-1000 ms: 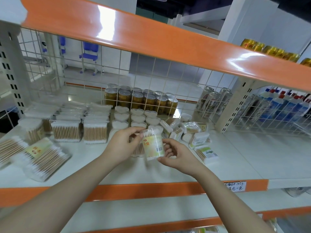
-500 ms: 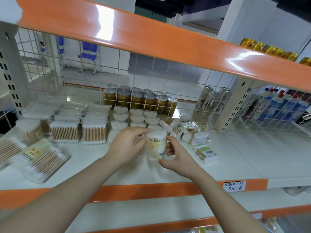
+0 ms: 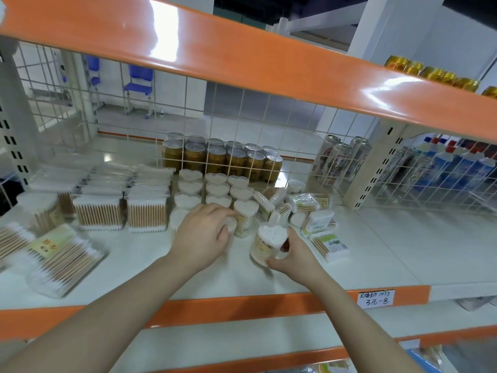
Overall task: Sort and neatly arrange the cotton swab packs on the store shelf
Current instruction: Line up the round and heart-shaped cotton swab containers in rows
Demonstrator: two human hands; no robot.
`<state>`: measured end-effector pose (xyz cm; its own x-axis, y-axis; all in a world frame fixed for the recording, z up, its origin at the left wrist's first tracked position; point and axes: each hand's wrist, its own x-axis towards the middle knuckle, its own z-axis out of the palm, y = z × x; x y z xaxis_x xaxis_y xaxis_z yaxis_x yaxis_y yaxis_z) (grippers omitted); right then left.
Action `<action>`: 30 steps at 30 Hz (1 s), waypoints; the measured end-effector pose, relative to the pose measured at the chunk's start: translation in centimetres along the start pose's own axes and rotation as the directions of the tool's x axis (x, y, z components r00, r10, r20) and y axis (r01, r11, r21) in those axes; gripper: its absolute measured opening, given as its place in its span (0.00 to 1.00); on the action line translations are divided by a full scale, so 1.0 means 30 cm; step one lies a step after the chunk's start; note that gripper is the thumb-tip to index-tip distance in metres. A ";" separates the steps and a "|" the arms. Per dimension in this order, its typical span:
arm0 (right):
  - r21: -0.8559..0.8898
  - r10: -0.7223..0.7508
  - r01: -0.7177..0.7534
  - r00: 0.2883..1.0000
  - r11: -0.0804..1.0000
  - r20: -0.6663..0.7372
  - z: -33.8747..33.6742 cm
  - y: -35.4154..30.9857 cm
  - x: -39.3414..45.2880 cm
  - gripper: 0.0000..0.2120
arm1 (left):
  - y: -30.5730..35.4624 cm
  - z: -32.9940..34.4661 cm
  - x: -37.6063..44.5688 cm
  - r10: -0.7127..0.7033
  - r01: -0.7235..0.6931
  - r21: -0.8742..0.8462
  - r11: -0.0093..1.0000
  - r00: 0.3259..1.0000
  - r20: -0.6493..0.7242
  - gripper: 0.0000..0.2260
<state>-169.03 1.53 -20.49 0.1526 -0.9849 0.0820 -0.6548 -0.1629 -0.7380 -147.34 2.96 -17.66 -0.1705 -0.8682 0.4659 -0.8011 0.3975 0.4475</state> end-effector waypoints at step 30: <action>0.008 -0.027 0.027 0.999 1.000 -0.036 -0.030 0.059 0.006 0.36 | -0.085 0.069 0.026 0.158 -0.172 0.230 0.958 0.984 0.078 0.18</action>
<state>-170.82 1.01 -21.17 0.1436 -0.9816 0.1258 -0.6441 -0.1892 -0.7412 -146.61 0.65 -20.03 -0.3395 -0.8149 0.4697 -0.8700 0.4619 0.1725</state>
